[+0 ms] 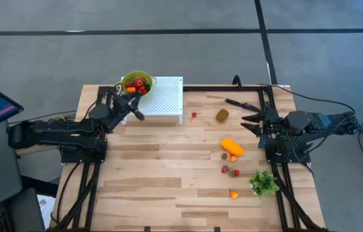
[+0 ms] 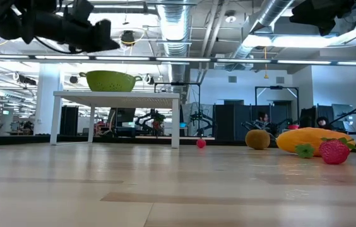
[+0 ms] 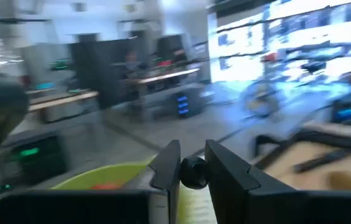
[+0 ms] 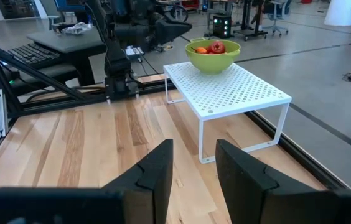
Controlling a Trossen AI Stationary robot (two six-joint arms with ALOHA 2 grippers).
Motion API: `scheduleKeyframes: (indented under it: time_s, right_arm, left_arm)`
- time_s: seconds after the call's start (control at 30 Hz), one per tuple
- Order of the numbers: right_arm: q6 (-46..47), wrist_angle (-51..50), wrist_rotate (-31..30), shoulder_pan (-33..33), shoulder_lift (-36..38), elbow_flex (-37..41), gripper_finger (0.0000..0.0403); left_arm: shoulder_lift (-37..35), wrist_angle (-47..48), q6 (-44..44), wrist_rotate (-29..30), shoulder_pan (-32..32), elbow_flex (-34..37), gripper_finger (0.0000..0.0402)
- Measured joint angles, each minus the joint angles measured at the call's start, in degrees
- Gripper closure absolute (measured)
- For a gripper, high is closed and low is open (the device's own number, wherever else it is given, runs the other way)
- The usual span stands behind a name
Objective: Pick & Place Fruit
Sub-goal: Put the blueberry into the green strainer bowl on the shelf, then put the red cherry into the green strainer bowl on the shelf
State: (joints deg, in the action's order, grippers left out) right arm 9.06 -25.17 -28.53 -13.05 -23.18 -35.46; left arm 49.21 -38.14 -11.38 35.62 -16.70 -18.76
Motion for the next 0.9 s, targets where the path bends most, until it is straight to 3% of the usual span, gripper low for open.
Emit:
scheduleKeyframes:
  time_s: [0.4,0.8,0.9]
  right_arm:
    - [0.0,0.0,0.0,0.0,0.0,0.0,0.0287]
    - [0.0,0.0,0.0,0.0,0.0,0.0,0.0287]
    - [0.0,0.0,0.0,0.0,0.0,0.0,0.0287]
  left_arm:
    - [2.2,0.1,0.3,2.9,-6.2,0.7,0.0333]
    - [2.2,-0.1,5.7,2.0,-2.2,0.7,0.0227]
    - [2.2,0.0,2.3,2.0,-0.3,0.7,0.0211]
